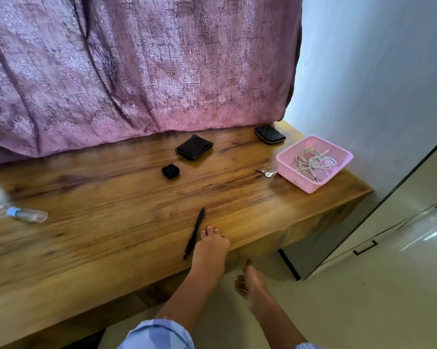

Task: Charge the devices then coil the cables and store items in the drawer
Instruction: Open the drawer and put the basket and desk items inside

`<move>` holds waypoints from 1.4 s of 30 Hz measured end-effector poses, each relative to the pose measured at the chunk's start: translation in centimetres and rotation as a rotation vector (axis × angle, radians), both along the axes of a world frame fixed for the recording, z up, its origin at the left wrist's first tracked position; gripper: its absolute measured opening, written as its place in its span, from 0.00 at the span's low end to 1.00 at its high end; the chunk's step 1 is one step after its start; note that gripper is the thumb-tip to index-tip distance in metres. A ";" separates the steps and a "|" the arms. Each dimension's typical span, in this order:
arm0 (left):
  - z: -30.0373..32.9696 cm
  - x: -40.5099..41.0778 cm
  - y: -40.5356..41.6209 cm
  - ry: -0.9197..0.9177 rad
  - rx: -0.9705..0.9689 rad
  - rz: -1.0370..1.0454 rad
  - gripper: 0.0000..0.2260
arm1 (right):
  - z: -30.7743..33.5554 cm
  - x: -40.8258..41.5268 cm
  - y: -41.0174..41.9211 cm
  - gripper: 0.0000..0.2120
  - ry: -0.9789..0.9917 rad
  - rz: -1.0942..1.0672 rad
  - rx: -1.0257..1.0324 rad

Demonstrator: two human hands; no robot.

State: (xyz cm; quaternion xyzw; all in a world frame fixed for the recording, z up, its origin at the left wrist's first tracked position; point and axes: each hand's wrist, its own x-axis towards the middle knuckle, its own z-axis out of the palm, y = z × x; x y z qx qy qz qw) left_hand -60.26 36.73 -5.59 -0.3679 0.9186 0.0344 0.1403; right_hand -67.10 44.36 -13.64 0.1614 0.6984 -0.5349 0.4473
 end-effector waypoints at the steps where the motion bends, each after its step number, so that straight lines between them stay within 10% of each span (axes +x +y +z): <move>1: -0.1 -0.3 0.0 -0.027 -0.020 -0.020 0.32 | -0.2 -0.1 -0.2 0.18 -0.022 -0.014 -0.017; 14: -0.3 -2.2 -0.3 -0.098 0.001 -0.111 0.27 | -2.0 -2.7 -3.1 0.37 -0.294 -0.168 -0.306; 36: -1.7 -1.8 3.5 -0.112 -0.129 0.135 0.36 | -6.1 -4.3 1.1 0.38 -0.296 -0.216 -0.414; 42: -2.1 -1.1 9.3 -0.046 -0.093 0.041 0.44 | -3.0 -5.0 7.7 0.32 0.475 -0.019 -0.075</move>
